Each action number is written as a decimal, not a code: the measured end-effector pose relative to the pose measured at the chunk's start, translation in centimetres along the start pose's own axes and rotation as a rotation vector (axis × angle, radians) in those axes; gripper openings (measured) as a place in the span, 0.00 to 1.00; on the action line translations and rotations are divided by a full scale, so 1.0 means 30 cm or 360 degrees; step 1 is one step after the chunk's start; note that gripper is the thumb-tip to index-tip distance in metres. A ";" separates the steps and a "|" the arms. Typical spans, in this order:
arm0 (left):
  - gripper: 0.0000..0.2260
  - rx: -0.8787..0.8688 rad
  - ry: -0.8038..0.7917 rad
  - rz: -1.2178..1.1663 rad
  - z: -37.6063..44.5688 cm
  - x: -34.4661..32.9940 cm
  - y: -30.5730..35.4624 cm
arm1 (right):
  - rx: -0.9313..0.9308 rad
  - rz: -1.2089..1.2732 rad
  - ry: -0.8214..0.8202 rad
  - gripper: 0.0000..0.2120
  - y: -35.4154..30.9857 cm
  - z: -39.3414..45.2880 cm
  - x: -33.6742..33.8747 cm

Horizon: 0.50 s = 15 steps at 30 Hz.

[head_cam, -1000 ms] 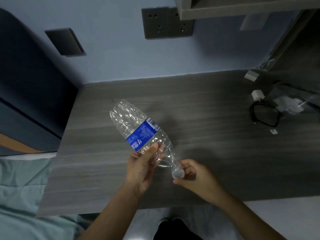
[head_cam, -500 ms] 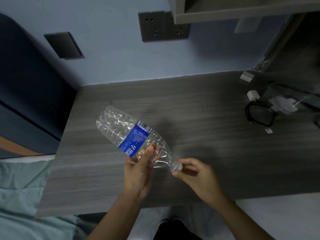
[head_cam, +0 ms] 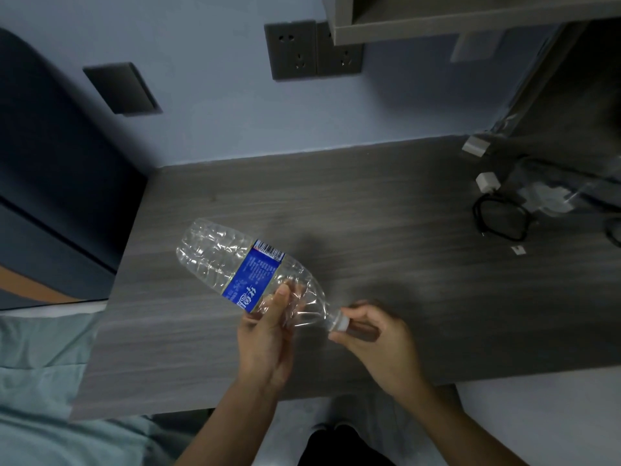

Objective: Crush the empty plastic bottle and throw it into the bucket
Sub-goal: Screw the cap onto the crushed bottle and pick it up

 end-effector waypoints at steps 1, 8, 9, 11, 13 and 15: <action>0.13 0.0000 -0.0002 -0.0017 -0.001 -0.001 0.003 | -0.0011 0.0053 0.0011 0.14 -0.004 -0.001 0.001; 0.09 0.0010 -0.0004 -0.0043 -0.005 0.013 0.005 | -0.0449 0.0612 -0.0084 0.13 -0.005 -0.004 -0.006; 0.10 0.0015 0.0001 -0.0037 -0.005 0.014 0.004 | -0.0465 0.0640 -0.0089 0.11 -0.006 -0.007 -0.012; 0.11 0.0025 0.0002 -0.0031 -0.005 0.015 0.005 | -0.0372 0.0537 -0.0051 0.11 -0.007 -0.015 -0.023; 0.13 0.0030 0.0010 -0.0044 -0.003 0.014 0.006 | -0.0184 0.0311 0.0004 0.11 -0.004 -0.019 -0.027; 0.13 0.0053 0.0038 -0.0073 -0.003 0.013 0.003 | 0.0025 0.0085 0.0037 0.12 0.000 -0.017 -0.024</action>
Point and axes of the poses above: each hand's wrist, its own z-axis towards the middle knuckle, its own x-axis out of the back of the hand, y = z × x, the point moved 1 cm from there along z, towards the middle knuckle, and after that the axes turned 4 degrees about z, right-handed, at the moved point
